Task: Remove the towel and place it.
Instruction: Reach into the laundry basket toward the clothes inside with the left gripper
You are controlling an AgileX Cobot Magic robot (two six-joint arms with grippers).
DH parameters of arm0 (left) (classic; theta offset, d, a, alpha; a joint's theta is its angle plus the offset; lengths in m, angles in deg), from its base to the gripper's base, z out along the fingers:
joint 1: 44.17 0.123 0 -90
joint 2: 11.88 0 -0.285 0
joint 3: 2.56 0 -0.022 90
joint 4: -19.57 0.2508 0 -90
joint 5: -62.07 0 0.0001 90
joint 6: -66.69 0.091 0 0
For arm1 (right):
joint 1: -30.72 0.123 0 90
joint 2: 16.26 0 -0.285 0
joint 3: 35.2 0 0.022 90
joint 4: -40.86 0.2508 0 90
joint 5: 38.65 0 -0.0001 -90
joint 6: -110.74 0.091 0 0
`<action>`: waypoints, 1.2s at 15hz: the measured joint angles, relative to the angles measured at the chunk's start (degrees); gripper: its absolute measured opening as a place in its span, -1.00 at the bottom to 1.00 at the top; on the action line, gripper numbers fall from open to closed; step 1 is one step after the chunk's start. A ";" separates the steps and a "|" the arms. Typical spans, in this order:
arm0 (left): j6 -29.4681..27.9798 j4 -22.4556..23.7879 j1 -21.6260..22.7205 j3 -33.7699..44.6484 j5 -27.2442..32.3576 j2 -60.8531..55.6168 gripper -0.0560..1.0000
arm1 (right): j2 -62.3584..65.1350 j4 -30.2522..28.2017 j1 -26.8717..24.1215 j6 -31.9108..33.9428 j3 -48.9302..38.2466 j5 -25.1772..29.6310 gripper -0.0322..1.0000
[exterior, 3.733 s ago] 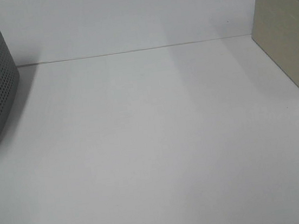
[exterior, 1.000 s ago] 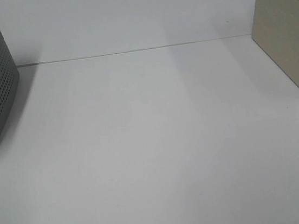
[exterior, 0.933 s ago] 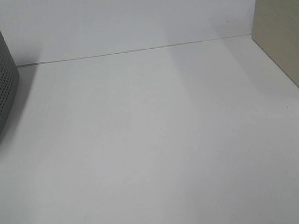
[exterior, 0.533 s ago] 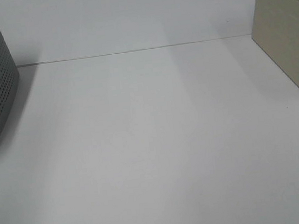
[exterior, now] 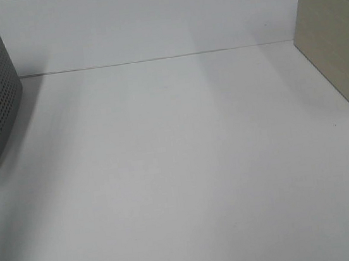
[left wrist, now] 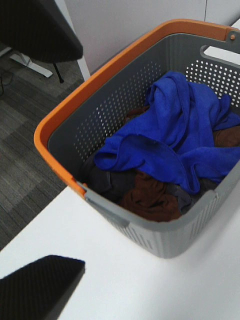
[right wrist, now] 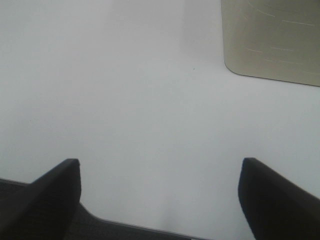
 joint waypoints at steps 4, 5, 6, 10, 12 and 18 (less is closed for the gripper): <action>3.78 2.12 4.87 -6.36 -0.11 10.66 0.98 | 0.00 0.00 0.00 0.00 0.00 0.00 0.67; 5.04 2.41 7.16 -6.88 -0.11 13.41 0.98 | 0.00 0.00 0.00 0.00 0.00 0.00 0.67; 6.42 2.58 9.05 -7.33 -0.17 16.10 0.98 | 0.00 0.00 0.00 0.00 0.00 0.00 0.67; 8.31 3.38 14.09 -13.41 -0.11 30.77 0.98 | 0.00 0.00 0.00 0.00 0.00 0.00 0.67; 9.34 3.15 14.15 -16.16 -1.03 36.67 0.98 | 0.00 0.00 0.00 0.00 0.00 0.00 0.67; 10.60 2.46 14.15 -21.77 -4.01 49.27 0.98 | 0.00 0.00 0.00 0.00 0.00 0.00 0.67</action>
